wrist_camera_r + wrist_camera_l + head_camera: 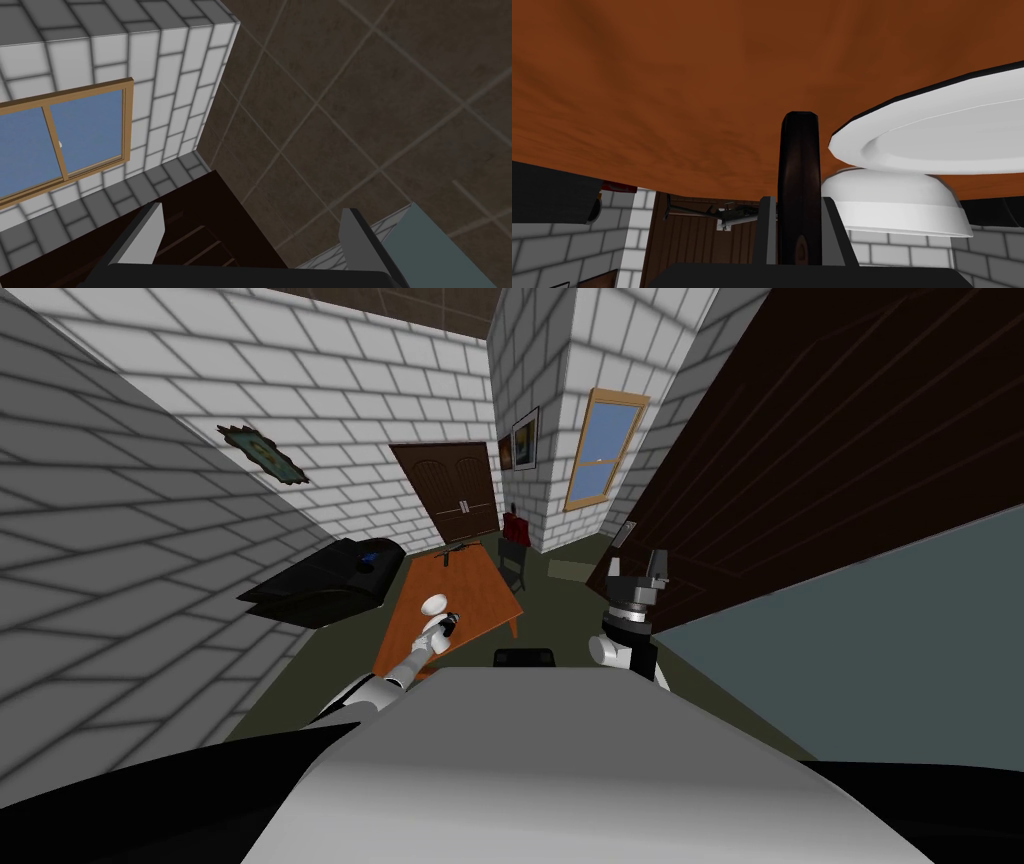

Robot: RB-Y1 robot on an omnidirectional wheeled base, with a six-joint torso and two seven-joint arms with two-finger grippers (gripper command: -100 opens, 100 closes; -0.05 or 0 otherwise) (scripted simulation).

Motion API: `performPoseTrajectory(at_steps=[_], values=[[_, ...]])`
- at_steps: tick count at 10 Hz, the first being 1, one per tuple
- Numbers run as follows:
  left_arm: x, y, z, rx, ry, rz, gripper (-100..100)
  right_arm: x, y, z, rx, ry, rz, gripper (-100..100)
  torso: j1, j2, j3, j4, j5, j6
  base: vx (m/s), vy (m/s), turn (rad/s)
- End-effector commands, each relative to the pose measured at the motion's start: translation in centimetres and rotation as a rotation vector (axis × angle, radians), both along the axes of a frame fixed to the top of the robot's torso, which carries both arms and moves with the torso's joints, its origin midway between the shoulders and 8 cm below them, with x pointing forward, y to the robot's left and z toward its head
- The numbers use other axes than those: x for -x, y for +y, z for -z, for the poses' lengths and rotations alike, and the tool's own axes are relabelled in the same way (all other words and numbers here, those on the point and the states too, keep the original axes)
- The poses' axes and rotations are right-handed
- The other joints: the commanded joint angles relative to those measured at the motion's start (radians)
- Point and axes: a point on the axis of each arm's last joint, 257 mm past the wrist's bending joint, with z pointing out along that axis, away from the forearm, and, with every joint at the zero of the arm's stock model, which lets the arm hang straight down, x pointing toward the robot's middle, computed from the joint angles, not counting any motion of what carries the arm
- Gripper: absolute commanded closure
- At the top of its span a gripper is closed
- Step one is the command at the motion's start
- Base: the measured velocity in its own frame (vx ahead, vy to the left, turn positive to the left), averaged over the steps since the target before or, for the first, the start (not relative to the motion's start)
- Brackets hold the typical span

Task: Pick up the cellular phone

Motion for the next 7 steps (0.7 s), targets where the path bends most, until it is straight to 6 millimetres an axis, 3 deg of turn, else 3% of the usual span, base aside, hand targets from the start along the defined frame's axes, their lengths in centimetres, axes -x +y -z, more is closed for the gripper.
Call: performPoseTrajectory(at_steps=[1,2,7], values=[[-0.1,0.0,-0.1,-0.021,0.011,0.021,100,0.0,0.0,0.0,0.000,0.000,0.000,0,0.000,0.000,0.000,0.000,0.000,0.000,0.000,0.000,0.000],[-1.4,-1.0,-0.3,0.011,-0.004,0.001,100,0.0,0.0,0.0,0.000,0.000,0.000,0,0.000,-0.001,-0.001,0.000,0.000,0.000,-0.042,0.021,0.044],[-2.6,-2.3,-0.3,0.006,0.013,0.029,100,0.0,0.0,0.0,0.000,0.000,0.000,0,0.001,0.002,0.001,0.001,0.000,0.000,-0.042,0.017,0.013]])
